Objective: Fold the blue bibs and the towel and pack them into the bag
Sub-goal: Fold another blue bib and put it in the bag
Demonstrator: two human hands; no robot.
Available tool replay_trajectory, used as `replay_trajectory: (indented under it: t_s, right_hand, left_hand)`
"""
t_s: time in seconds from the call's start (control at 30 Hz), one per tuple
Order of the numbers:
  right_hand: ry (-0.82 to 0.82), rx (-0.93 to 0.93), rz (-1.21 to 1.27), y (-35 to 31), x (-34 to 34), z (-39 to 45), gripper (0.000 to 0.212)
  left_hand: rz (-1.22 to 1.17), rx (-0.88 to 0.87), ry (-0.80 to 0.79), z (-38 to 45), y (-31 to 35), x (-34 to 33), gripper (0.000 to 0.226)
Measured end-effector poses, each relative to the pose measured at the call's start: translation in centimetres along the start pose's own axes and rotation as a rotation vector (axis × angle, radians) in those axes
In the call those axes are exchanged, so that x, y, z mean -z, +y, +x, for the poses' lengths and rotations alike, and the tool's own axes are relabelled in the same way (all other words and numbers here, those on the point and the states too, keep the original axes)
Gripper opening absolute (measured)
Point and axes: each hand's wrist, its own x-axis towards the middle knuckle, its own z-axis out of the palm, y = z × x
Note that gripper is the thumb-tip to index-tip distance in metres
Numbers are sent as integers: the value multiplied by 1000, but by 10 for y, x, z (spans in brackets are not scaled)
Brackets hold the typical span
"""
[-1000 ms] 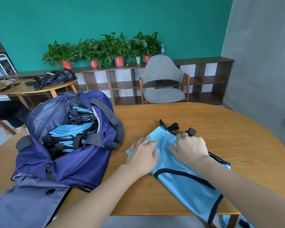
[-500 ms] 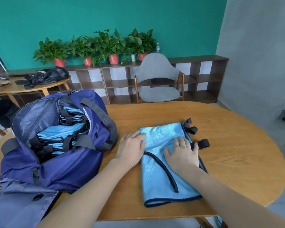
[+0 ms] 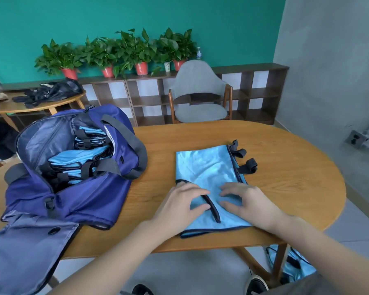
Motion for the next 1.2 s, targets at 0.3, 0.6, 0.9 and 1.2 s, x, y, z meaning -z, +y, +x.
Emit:
replay_trajectory:
  t_s: [0.3,0.6,0.9,1.2]
  right_hand:
    - [150,19,45,2,14,-63,32]
    - [88,-3,99,4,13,-103,53]
    - [227,26,-3,-2,2,-117,22]
    - [101,-11,111,-40,43,-116,7]
  left_hand:
    - [-40,63,-59,-52,11,26,25]
    - [0,79,-44,-87,30,33,53]
    - [209,92,-54,-98,41,26,30]
    - [31,116,136,-99,64,52,10]
